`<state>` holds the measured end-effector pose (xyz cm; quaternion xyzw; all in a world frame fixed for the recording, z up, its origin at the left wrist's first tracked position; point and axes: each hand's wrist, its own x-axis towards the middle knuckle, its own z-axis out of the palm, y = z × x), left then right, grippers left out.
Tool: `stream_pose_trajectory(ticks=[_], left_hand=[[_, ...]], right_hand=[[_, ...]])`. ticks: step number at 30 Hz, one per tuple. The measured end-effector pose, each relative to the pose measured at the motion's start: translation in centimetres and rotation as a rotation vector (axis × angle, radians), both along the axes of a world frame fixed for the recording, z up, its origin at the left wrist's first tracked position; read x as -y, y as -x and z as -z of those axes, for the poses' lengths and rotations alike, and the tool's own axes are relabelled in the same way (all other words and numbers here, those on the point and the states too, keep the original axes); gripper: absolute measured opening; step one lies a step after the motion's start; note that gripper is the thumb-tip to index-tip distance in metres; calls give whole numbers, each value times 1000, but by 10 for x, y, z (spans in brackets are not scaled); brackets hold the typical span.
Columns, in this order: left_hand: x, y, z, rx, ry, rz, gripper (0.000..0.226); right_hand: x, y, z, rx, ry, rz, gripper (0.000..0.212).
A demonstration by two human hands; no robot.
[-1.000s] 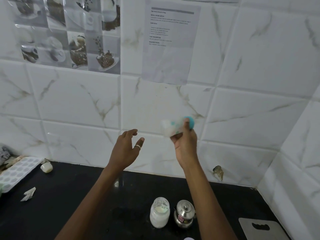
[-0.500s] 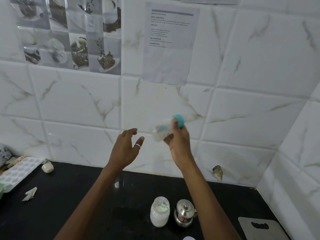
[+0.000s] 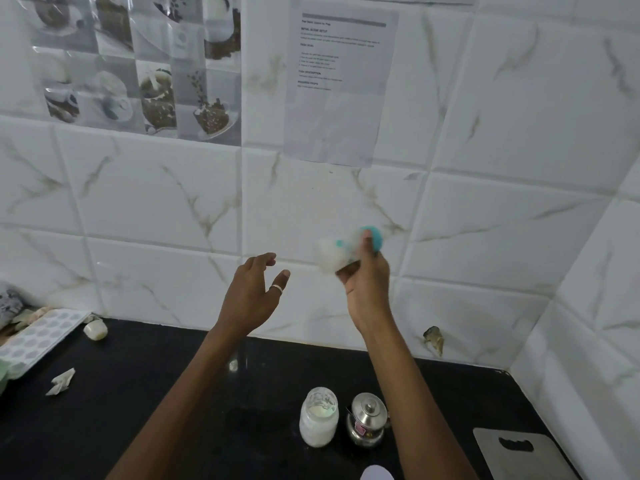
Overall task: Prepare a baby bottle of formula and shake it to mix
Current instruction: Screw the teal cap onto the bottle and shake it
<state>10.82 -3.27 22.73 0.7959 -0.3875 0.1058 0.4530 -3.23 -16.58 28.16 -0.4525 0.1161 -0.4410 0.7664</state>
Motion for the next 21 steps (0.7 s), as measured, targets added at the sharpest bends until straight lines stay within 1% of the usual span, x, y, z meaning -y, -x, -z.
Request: stream_pose_trajectory(ticks=[1,2,3,5,6,7,8,10,11,12,15,16,17,20,21], left_hand=[[-1,0,1,-4,1,-2,52],[-2,-1,1,-7,0,-3,52],[-2,-1,1,-7,-2,-2,52],[-1,0,0,1,-1,0,50],[-1,0,-1,7,-1,1,49],[-1,1,-2,13,0,0,49],[-1,1,-2,19,0,-2,49],[-3,2,-2,23,0,-4,52],[-3,1,-1,21,2,-4,53],[-4,1,-1,15,3,-5,53],[-3,0,-1,12,0,-5,52],[-3,1,-2,16,-1,-4,52],[-3,2,-3,17,-1,-4,52],[-3,4,-3,9,2,-1,52],[-2,3,-2,8,3,-2,52]], right_hand=[[3,0,-1,67,-73,24,39],[4,0,0,58,-69,43,40],[0,-1,0,-2,-18,42,43],[-13,-2,5,-210,173,-1,51],[-16,-2,8,-281,250,-36,53],[-16,-2,9,-293,278,-35,54],[-12,-1,9,-247,244,-16,51],[-1,3,4,-40,27,8,40],[2,4,3,29,-40,23,37],[3,3,3,25,-30,29,37],[-9,-1,6,-221,191,0,54],[-12,0,7,-251,226,-7,57],[-10,0,5,-222,205,-3,56],[0,4,-2,45,-57,25,39],[1,3,-2,81,-89,35,35]])
